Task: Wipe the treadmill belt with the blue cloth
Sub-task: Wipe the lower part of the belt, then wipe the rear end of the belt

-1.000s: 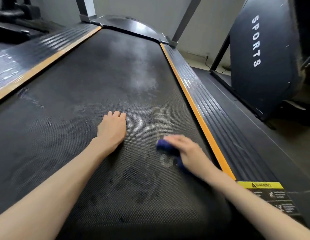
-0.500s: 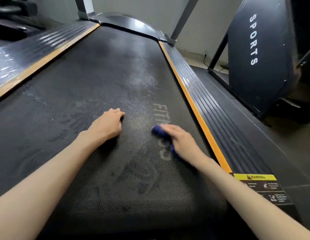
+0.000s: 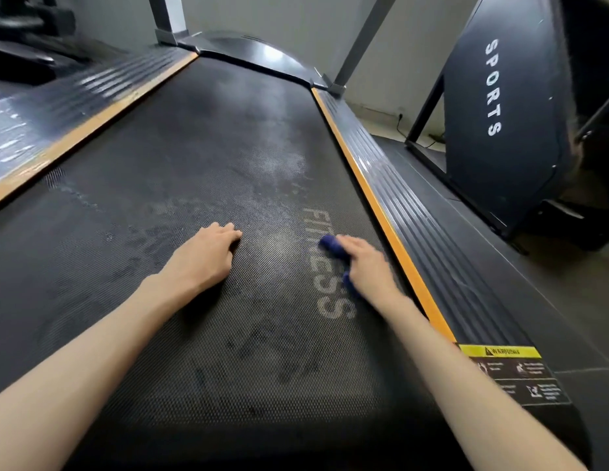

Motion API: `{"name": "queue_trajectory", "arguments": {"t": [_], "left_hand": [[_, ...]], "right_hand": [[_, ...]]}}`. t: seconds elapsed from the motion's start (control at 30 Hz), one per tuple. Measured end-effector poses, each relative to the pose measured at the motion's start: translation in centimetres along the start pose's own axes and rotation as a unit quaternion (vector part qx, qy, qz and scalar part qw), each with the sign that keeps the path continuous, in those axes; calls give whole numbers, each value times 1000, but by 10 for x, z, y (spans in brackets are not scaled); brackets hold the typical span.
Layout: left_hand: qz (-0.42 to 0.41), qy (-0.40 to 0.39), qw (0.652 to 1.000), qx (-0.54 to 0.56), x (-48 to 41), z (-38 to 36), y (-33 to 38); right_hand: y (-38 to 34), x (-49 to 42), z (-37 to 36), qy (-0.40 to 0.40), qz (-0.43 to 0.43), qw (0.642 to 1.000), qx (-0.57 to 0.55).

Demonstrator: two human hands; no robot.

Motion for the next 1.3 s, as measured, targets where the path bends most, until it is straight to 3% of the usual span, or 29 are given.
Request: {"name": "queue_trajectory", "arguments": {"t": [0.07,0.2,0.4,0.67,0.77,0.93,1.07,1.2,1.27,1.3], "left_hand": [[-2,3,1000,7,2,-1,-4],[18,13,999,25,0,1,-12],[54,69,996,13,-1,7,-3],[60,85,995,-4,0,7,2],[53,74,996,12,0,5,1],[56,76,989,111,0,7,-15],[113,123,972,167,3,24,-36],[92,125,965,210,0,31,-24],[85,110,966,216,-7,24,-12],[82,97,972,200,-11,18,-7]], "right_hand": [[19,-32,6,-14,-51,998,27],[12,-18,8,19,-66,998,-3],[-1,105,21,60,34,997,-30],[24,-31,20,72,-70,994,-53],[18,-36,15,63,-80,993,-60],[-31,12,-4,3,52,996,-66],[-37,-18,1,31,-114,980,-159],[-133,-10,-63,-87,-14,979,-182],[-161,-7,-79,-146,-5,950,-275],[-162,-13,-71,-135,-27,927,-349]]}}
Point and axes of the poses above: each hand's wrist, its own x-axis away from the middle knuckle, its own z-axis out of the back of the hand, y = z × x, the point moved 6 cm from there along -x, towards the middle knuckle, and after that the axes turned 3 degrees about -y, right-handed, at the moved point
